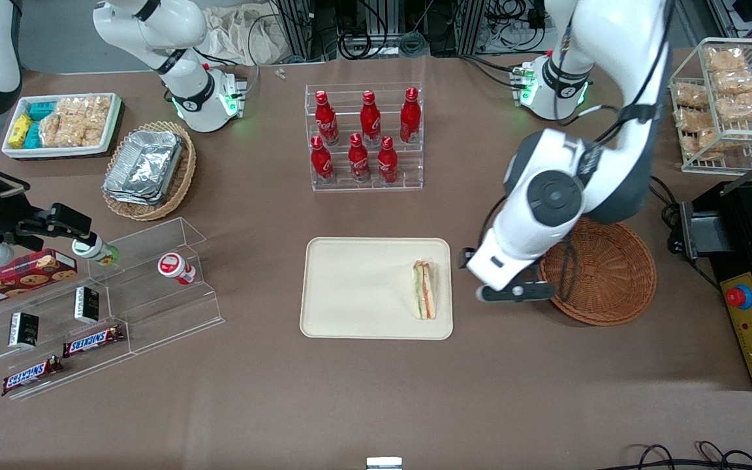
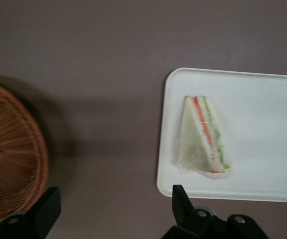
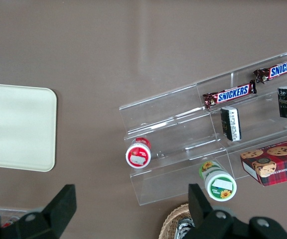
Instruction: Place sandwich from basket to tray
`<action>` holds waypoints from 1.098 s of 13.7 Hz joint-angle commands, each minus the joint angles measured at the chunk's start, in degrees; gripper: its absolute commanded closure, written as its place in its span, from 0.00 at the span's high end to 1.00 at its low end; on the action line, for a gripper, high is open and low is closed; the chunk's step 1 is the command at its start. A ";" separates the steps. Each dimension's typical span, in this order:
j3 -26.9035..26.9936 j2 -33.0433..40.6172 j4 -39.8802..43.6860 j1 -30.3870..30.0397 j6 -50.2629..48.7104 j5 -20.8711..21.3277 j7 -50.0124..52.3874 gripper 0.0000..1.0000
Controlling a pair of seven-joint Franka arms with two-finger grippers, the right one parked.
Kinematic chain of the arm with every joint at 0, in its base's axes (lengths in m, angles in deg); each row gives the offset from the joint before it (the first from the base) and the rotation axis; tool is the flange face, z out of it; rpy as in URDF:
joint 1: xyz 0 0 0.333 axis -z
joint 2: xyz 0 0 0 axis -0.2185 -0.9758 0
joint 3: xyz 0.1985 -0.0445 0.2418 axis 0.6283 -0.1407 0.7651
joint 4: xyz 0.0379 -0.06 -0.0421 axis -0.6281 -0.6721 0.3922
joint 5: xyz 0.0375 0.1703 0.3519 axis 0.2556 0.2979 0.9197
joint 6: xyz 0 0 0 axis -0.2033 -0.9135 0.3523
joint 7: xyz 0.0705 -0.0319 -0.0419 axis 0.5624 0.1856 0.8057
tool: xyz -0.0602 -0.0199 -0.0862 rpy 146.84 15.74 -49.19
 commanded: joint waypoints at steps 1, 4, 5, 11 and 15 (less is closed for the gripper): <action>-0.56 9.42 -8.30 -3.76 0.02 1.59 -0.32 0.99; -0.48 14.79 -8.76 -8.78 -5.68 1.68 -3.30 0.99; -0.48 16.11 -8.93 -10.62 -6.05 1.68 -3.30 0.99; -0.56 21.05 -8.84 -16.78 -12.11 6.16 -9.61 0.99; -0.57 21.31 -8.76 -21.36 -12.47 4.93 -16.49 0.99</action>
